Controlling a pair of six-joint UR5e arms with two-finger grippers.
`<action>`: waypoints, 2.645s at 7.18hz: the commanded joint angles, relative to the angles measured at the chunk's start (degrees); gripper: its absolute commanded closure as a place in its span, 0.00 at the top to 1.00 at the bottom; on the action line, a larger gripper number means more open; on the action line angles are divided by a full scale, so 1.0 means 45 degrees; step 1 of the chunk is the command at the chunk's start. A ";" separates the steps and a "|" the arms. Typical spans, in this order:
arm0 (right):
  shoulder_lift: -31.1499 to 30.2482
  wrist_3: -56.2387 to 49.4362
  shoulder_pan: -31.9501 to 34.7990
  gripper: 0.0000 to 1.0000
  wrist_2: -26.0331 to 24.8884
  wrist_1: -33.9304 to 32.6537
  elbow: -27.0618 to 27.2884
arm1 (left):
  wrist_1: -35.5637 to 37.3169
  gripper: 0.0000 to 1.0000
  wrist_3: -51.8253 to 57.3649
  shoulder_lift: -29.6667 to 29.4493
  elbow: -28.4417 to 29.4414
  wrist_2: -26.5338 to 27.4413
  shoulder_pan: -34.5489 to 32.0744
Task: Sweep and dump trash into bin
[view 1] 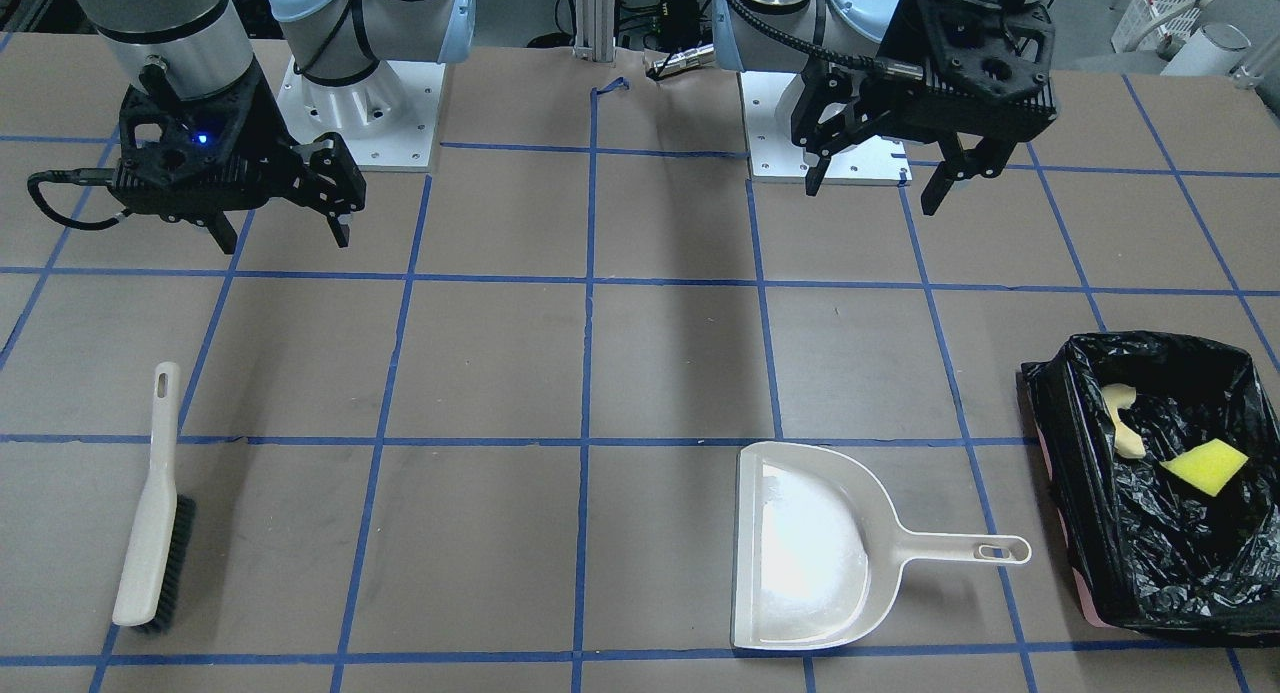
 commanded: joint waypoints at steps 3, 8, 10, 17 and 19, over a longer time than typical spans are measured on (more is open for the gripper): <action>0.0000 0.0039 0.0000 1.00 -0.0001 0.0110 0.0000 | 0.0121 1.00 0.0081 0.0660 -0.0489 0.0163 0.0775; 0.0020 0.0058 0.0000 1.00 0.0018 0.0111 0.0000 | 0.0455 1.00 0.0063 0.1110 -0.0743 0.0261 0.0738; 0.0020 0.0058 0.0000 1.00 0.0018 0.0033 0.0000 | 0.0494 1.00 0.0179 0.1227 -0.0859 0.0280 0.0738; 0.0000 0.0058 0.0000 1.00 0.0096 0.0072 0.0000 | 0.0572 1.00 0.0278 0.1306 -0.0996 0.0398 0.0738; 0.0000 0.0058 0.0020 1.00 0.0077 0.0091 0.0000 | 0.0592 1.00 0.0356 0.1248 -0.0977 0.0379 0.0738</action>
